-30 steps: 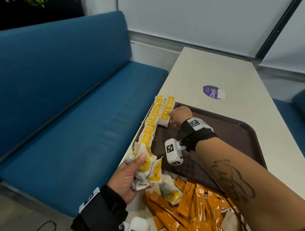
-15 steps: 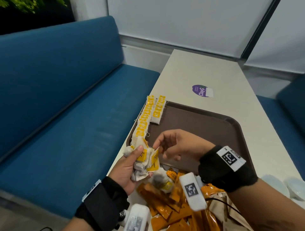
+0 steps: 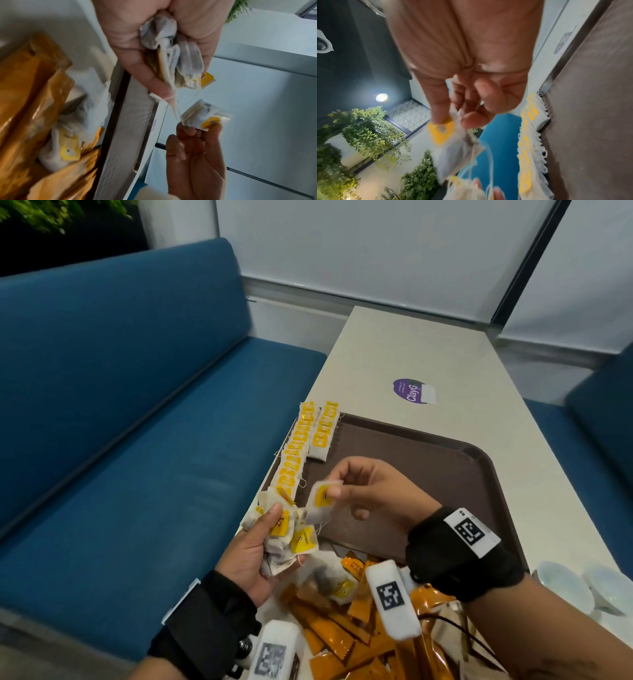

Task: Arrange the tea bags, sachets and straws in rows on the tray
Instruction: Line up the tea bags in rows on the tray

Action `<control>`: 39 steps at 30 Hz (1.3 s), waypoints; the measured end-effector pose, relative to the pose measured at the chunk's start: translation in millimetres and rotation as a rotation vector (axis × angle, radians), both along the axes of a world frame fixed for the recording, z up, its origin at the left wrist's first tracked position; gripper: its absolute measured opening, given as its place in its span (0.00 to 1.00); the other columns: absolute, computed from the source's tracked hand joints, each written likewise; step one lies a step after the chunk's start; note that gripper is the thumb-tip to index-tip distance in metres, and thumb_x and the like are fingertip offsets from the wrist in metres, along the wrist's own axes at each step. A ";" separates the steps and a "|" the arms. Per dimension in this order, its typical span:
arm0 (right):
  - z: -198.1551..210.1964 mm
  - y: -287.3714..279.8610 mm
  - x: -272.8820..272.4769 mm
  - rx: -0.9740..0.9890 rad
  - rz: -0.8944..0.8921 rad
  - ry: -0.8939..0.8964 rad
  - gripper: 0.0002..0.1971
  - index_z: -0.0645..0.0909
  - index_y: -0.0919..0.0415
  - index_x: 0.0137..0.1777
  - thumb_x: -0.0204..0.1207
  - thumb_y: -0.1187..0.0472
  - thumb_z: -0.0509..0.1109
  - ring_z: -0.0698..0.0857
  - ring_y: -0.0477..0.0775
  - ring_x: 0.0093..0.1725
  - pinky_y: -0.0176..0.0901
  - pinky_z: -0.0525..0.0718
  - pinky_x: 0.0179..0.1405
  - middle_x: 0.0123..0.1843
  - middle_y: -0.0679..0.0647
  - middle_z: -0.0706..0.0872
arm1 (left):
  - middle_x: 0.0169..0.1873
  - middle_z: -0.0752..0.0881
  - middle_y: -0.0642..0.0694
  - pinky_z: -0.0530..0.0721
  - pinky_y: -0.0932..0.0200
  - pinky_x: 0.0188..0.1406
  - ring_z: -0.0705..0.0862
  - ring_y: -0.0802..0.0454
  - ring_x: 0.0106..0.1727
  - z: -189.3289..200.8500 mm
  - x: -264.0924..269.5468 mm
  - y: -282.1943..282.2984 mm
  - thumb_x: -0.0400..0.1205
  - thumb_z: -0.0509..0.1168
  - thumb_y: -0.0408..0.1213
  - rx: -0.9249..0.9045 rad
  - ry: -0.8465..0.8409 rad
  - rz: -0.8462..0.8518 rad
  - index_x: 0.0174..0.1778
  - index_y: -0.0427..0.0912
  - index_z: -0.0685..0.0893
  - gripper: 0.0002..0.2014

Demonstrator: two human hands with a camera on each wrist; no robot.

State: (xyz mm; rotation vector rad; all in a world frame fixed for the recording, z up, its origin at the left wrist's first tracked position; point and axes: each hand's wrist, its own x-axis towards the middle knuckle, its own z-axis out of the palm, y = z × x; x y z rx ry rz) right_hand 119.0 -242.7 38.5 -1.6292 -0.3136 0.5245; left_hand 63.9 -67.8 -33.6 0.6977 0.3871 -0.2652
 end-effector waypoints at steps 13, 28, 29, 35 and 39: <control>-45.7 32.6 125.7 -0.557 -0.343 0.074 0.11 0.74 0.57 0.35 0.78 0.66 0.68 0.83 0.52 0.30 0.35 0.76 0.16 0.33 0.55 0.82 | 0.35 0.90 0.41 0.86 0.53 0.31 0.86 0.47 0.32 -12.4 5.0 18.8 0.71 0.64 0.41 0.062 -0.059 0.008 0.33 0.44 0.92 0.11; -50.4 40.2 142.8 -0.771 -0.345 0.025 0.01 0.79 0.60 0.48 0.78 0.63 0.69 0.88 0.55 0.39 0.44 0.86 0.36 0.44 0.59 0.87 | 0.33 0.88 0.39 0.83 0.55 0.21 0.81 0.44 0.30 -11.6 0.0 12.3 0.68 0.67 0.40 0.069 -0.008 0.003 0.42 0.40 0.87 0.11; -47.7 36.7 138.6 -0.739 -0.395 -0.051 0.04 0.78 0.61 0.43 0.76 0.64 0.71 0.88 0.57 0.41 0.47 0.87 0.42 0.45 0.62 0.87 | 0.33 0.88 0.40 0.84 0.55 0.21 0.84 0.45 0.29 -11.3 0.1 12.0 0.68 0.66 0.40 0.066 -0.014 -0.008 0.44 0.40 0.86 0.12; -9.2 19.7 85.0 -0.428 -0.289 -0.031 0.06 0.78 0.61 0.48 0.75 0.65 0.73 0.79 0.46 0.29 0.36 0.67 0.21 0.38 0.56 0.81 | 0.35 0.89 0.40 0.86 0.54 0.26 0.88 0.47 0.30 -6.0 -0.1 7.1 0.68 0.67 0.40 0.058 -0.050 -0.035 0.47 0.41 0.85 0.14; 10.0 6.4 36.5 -0.413 0.022 -0.061 0.06 0.82 0.57 0.41 0.71 0.66 0.76 0.80 0.45 0.29 0.32 0.69 0.19 0.34 0.50 0.85 | 0.36 0.89 0.40 0.87 0.52 0.28 0.87 0.45 0.32 -3.6 -0.8 1.5 0.67 0.68 0.41 0.034 -0.045 -0.020 0.48 0.40 0.87 0.15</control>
